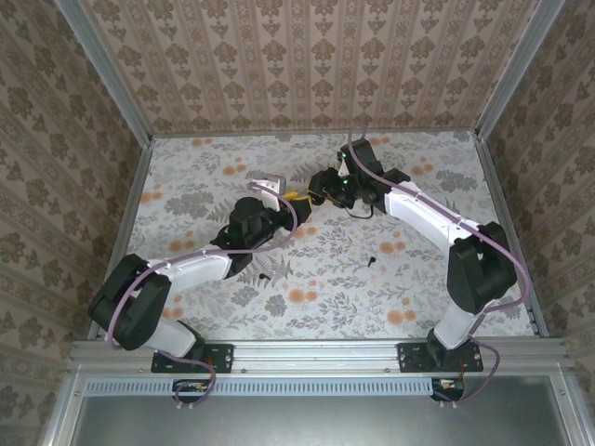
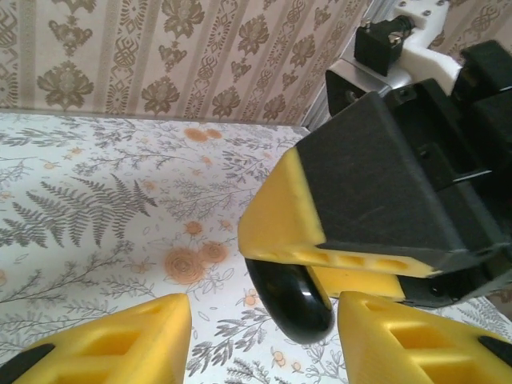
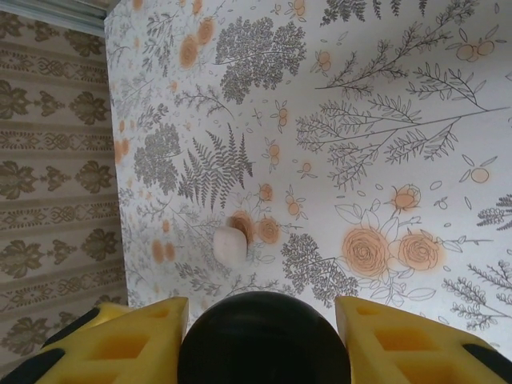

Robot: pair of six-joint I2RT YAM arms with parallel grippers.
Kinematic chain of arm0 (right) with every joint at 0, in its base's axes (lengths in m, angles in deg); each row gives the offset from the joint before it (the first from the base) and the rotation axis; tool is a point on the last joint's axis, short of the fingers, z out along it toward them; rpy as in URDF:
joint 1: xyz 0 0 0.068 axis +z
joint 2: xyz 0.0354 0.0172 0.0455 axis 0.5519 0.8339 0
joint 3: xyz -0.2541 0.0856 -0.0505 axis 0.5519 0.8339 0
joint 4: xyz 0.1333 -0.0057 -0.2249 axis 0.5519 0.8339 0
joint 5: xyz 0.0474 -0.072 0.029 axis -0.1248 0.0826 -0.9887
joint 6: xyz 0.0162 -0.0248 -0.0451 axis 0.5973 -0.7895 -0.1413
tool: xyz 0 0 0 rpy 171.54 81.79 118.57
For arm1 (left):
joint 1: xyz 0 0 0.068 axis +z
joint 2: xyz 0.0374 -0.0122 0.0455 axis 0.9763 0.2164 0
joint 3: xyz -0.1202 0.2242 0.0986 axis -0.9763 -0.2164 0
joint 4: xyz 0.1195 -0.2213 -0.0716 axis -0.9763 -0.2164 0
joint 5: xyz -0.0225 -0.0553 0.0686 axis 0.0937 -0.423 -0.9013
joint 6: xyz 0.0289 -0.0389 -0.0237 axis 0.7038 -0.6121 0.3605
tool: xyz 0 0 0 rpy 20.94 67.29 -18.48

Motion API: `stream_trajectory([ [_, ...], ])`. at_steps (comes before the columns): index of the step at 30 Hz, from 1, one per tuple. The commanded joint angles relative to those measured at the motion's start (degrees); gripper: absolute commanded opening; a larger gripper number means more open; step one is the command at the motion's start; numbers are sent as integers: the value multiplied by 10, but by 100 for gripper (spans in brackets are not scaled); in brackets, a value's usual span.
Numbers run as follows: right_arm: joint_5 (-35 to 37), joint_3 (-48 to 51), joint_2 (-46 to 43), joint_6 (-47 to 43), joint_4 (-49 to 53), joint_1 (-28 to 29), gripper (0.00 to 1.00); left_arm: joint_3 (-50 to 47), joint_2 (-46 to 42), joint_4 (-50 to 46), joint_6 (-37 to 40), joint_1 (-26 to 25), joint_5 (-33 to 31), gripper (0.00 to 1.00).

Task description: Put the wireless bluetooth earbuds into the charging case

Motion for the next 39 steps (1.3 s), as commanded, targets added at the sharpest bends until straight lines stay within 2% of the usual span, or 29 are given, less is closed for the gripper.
stream_trajectory([
  [1, -7, 11, -36, 16, -19, 3, 43, 6, 20, 72, -27, -5, 17, 51],
  [10, -4, 24, -52, 21, -21, 3, 43, 9, 62, 153, -44, -12, 46, 49],
  [22, -9, 24, -61, 27, -23, 3, 43, 22, 91, 182, -64, -18, 59, 43],
  [24, -11, 24, -63, 27, -24, 4, 43, 23, 93, 186, -65, -17, 59, 39],
  [31, -14, 49, -86, 20, -49, 4, 44, 26, 86, 188, -58, -13, 67, 11],
  [33, -18, 55, -92, 11, -62, 4, 47, 26, 81, 189, -56, -9, 80, 9],
  [39, -30, 42, -130, -56, -75, 0, 60, 32, 63, 185, -62, 23, 174, 6],
])
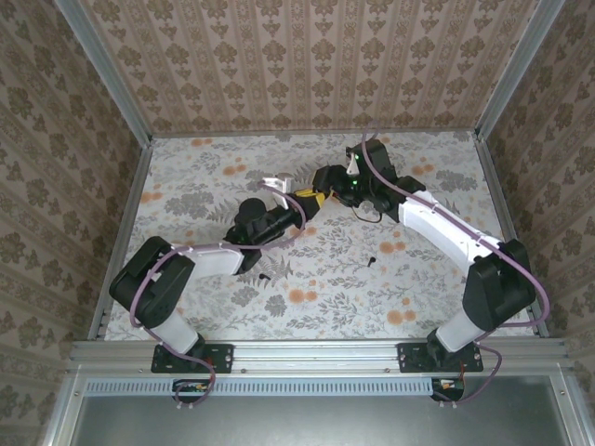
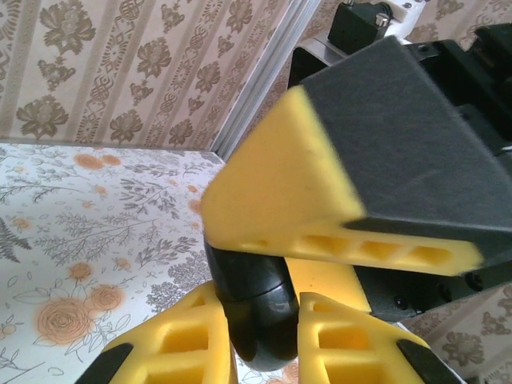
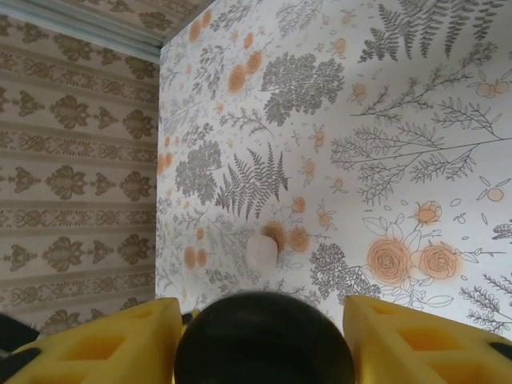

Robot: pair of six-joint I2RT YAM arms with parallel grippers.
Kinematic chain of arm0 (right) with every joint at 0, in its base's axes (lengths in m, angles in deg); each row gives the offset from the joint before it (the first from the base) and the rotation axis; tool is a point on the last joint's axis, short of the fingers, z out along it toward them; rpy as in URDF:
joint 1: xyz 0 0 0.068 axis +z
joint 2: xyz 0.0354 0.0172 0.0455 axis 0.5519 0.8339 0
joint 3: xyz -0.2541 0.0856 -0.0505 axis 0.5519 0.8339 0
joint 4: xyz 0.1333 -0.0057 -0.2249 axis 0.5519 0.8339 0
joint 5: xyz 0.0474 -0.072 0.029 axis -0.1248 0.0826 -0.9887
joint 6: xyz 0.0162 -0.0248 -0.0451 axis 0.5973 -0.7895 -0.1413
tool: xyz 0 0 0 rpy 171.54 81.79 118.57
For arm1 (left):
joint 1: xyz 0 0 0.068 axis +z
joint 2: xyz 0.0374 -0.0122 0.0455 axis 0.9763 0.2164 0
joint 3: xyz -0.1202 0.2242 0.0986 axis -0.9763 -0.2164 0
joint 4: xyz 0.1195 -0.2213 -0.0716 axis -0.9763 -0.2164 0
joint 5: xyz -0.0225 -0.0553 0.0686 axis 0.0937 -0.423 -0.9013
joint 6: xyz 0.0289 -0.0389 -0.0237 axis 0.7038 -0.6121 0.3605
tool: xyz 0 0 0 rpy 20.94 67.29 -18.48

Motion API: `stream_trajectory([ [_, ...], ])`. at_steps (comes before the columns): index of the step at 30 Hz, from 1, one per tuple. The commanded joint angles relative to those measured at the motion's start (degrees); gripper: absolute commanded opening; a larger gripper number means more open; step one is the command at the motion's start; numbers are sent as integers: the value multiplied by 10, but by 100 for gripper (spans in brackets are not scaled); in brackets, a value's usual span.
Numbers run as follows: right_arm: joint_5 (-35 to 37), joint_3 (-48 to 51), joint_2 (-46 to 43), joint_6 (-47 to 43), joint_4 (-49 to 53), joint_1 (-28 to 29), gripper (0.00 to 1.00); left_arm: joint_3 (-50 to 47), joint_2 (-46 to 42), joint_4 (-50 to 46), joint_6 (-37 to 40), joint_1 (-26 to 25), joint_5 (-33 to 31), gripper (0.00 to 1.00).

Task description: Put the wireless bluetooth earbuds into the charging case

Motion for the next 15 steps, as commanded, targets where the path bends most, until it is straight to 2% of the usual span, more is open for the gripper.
stream_trajectory([
  [1, -33, -9, -57, -57, -26, -1, 61, 16, -29, 9, 2, 26, 70, 6],
  [5, -80, 12, -110, -92, -69, -27, 62, 17, -62, -10, 3, 50, 134, 6],
  [10, -214, 60, -150, -88, -169, -69, 60, 31, -100, -36, -4, 76, 240, 6],
  [15, -307, 63, -151, -84, -206, -73, 60, 60, -112, -21, -47, 83, 327, 7],
])
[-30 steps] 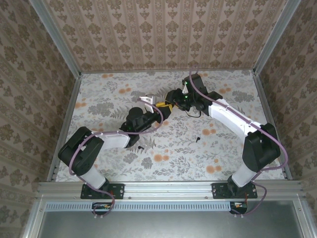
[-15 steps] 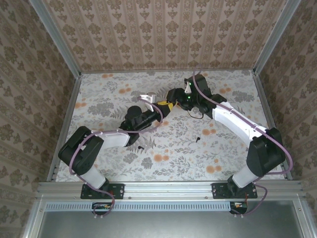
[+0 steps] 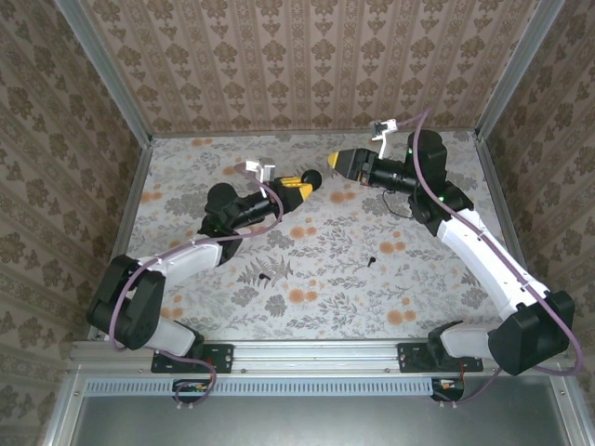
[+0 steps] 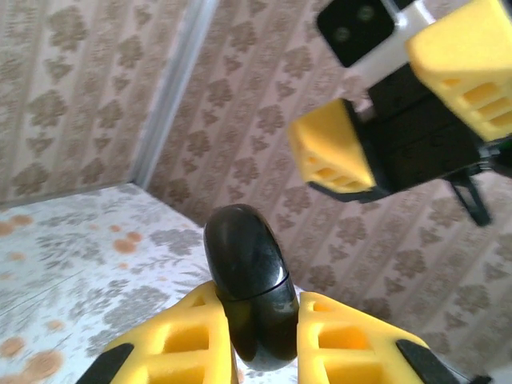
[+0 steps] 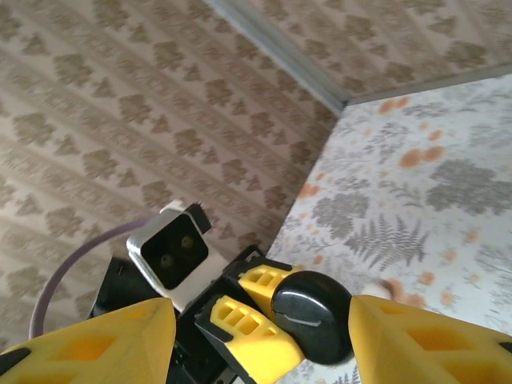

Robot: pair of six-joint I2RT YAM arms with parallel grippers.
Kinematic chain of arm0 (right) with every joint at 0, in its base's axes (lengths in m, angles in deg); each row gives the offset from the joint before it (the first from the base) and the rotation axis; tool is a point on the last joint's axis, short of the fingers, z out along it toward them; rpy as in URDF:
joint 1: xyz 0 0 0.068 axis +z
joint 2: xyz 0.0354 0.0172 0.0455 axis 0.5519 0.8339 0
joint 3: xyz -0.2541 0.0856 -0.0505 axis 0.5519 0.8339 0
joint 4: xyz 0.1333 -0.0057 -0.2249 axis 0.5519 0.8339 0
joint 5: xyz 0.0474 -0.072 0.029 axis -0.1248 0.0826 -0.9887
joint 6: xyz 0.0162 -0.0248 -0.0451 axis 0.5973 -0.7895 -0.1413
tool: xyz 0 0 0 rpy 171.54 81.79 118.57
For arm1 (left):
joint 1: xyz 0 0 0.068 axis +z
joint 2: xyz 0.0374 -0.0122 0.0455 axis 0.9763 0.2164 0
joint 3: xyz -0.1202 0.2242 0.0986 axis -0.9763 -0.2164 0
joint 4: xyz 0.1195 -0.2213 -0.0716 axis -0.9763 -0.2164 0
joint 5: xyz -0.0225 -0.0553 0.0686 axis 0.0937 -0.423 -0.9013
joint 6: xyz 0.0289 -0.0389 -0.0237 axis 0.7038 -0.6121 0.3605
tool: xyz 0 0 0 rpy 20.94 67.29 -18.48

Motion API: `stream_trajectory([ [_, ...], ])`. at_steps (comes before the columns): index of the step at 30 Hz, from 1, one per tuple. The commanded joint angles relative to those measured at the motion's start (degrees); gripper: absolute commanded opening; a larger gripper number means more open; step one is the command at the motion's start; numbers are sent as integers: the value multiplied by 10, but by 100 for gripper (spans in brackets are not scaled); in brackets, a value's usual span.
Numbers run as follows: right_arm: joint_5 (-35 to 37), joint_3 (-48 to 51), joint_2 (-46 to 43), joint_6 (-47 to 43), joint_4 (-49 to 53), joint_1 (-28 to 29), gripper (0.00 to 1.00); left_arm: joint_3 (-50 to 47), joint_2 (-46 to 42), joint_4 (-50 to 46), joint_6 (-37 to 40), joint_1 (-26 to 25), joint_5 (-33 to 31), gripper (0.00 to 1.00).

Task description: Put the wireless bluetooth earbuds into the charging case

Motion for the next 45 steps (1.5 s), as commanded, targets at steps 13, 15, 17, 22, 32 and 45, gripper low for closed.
stream_trajectory([
  [13, -146, 41, -6, -2, -80, 4, 50, 54, -26, 59, -84, -5, 114, 7],
  [15, -146, 44, -4, -4, -78, 9, 54, 57, -26, 58, -84, -9, 116, 7],
  [17, -148, 46, -4, -5, -77, 12, 57, 58, -26, 58, -84, -12, 116, 7],
  [22, -153, 50, -2, -15, -68, 24, 54, 62, -30, 59, -85, -15, 117, 7],
  [32, -141, 65, -25, -29, -70, 26, 16, 56, -59, 15, -69, -23, 118, 7],
  [45, -124, 43, -49, -140, 45, 26, 8, 55, -105, -128, 24, -32, 92, 35],
])
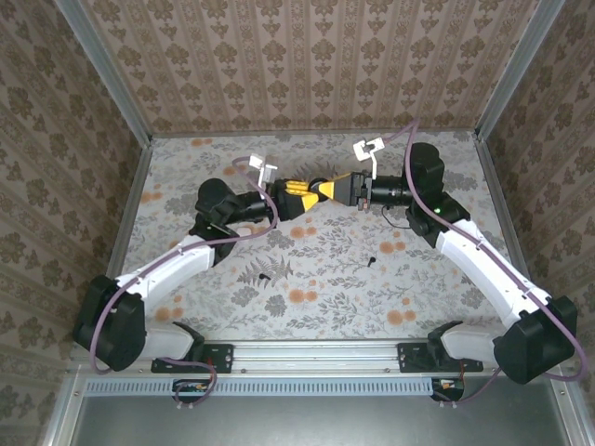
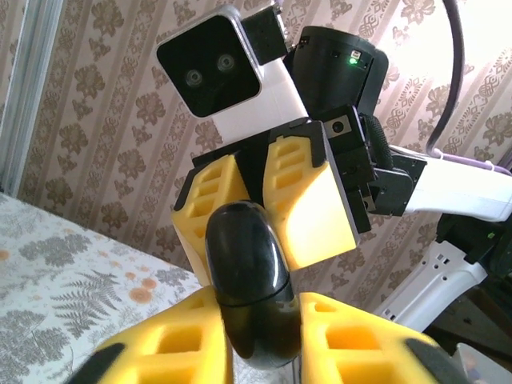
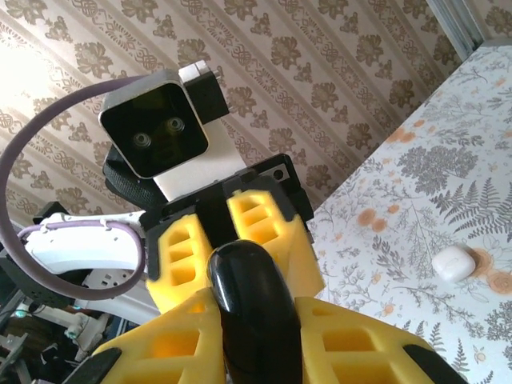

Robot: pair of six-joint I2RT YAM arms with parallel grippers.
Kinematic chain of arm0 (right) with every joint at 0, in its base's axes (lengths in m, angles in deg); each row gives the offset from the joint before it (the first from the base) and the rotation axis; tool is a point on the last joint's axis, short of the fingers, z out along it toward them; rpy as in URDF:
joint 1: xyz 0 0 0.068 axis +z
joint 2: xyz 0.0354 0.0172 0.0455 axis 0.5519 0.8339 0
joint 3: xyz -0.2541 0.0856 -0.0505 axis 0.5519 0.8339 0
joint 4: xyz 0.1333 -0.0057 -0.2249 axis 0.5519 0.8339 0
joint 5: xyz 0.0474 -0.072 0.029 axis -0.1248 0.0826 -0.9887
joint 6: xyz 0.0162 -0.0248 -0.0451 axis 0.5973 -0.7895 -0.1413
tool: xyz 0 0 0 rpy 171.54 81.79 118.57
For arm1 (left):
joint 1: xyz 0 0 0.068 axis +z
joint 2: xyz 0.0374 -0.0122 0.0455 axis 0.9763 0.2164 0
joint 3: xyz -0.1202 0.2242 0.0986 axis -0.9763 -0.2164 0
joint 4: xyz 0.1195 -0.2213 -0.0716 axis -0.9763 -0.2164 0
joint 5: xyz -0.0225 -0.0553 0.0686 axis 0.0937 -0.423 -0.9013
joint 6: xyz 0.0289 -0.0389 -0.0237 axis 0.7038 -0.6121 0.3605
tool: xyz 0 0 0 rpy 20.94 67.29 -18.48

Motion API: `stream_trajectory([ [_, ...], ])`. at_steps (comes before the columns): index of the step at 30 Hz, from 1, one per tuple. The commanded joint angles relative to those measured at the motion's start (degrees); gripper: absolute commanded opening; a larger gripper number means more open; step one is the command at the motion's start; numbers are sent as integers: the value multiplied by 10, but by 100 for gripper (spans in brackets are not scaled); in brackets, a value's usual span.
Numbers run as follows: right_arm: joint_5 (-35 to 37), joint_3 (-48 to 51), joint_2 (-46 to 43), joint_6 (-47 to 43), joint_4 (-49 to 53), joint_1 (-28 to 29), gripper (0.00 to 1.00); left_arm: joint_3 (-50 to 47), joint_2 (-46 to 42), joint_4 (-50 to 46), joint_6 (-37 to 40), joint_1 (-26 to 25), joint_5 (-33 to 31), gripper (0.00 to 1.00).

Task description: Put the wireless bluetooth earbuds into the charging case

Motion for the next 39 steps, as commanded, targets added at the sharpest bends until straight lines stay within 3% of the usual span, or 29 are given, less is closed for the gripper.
stream_trajectory([
  [1, 22, -24, -20, -91, 109, 1, 8, 15, -37, -75, 77, -1, -18, 43],
  [5, 36, -59, -24, -182, 201, 2, 8, 25, -79, -210, 168, -5, -52, 53],
  [8, 27, -61, -29, -198, 199, 2, 8, 28, -108, -275, 223, -15, -74, 55],
  [15, 8, -31, -37, -156, 106, 12, 8, 2, -125, -233, 230, -40, -82, 57],
  [22, 8, -23, -41, -152, 94, 29, 8, -9, -103, -148, 165, -45, -87, 55],
  [33, 15, -4, -50, -127, 54, 36, 8, -8, -72, -118, 147, -54, -82, 46],
  [39, 20, 4, -56, -124, 45, 36, 8, -10, -70, -117, 146, -54, -83, 33],
])
